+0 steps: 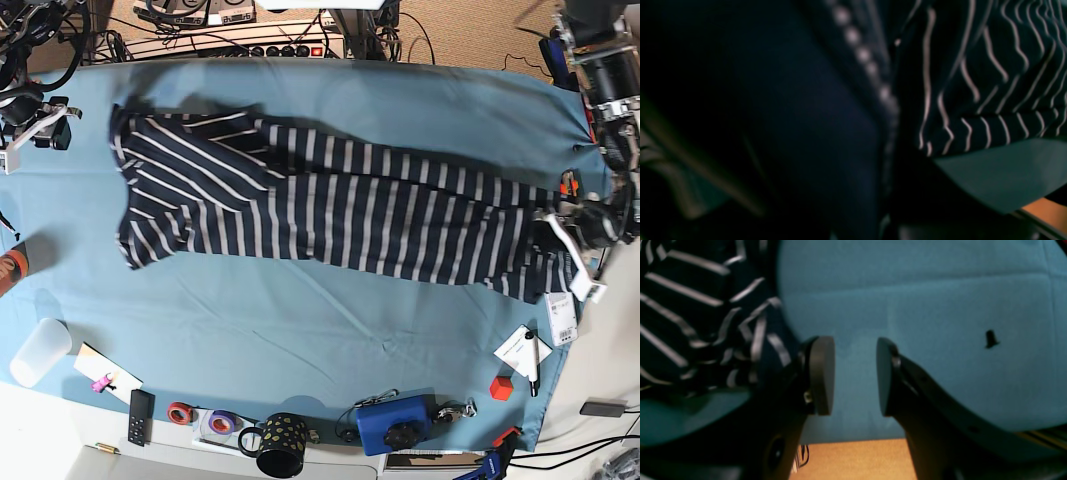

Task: Layout the t-shirt on the table in an organized manner, then fold the t-shirt properly
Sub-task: 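Move the left gripper over the shirt's middle and grasp the strip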

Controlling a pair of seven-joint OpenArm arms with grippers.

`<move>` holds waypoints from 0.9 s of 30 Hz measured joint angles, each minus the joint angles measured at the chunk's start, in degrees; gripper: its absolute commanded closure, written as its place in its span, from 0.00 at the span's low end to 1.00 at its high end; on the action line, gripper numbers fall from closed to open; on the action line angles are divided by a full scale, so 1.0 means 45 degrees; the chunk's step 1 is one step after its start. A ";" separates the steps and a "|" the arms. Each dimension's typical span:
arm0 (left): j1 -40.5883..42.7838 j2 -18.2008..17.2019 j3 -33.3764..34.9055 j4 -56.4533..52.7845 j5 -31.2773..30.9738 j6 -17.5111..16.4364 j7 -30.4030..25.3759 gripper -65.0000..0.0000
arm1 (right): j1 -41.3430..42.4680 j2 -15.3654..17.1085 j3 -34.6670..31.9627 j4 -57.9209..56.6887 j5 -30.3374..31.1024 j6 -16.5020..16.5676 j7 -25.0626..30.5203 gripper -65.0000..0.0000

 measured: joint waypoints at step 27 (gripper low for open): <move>0.2603 0.3551 0.6373 0.6572 0.6135 0.1797 -0.2584 1.00 | 0.0073 0.0000 0.0000 0.0000 0.0005 0.0000 0.0185 0.67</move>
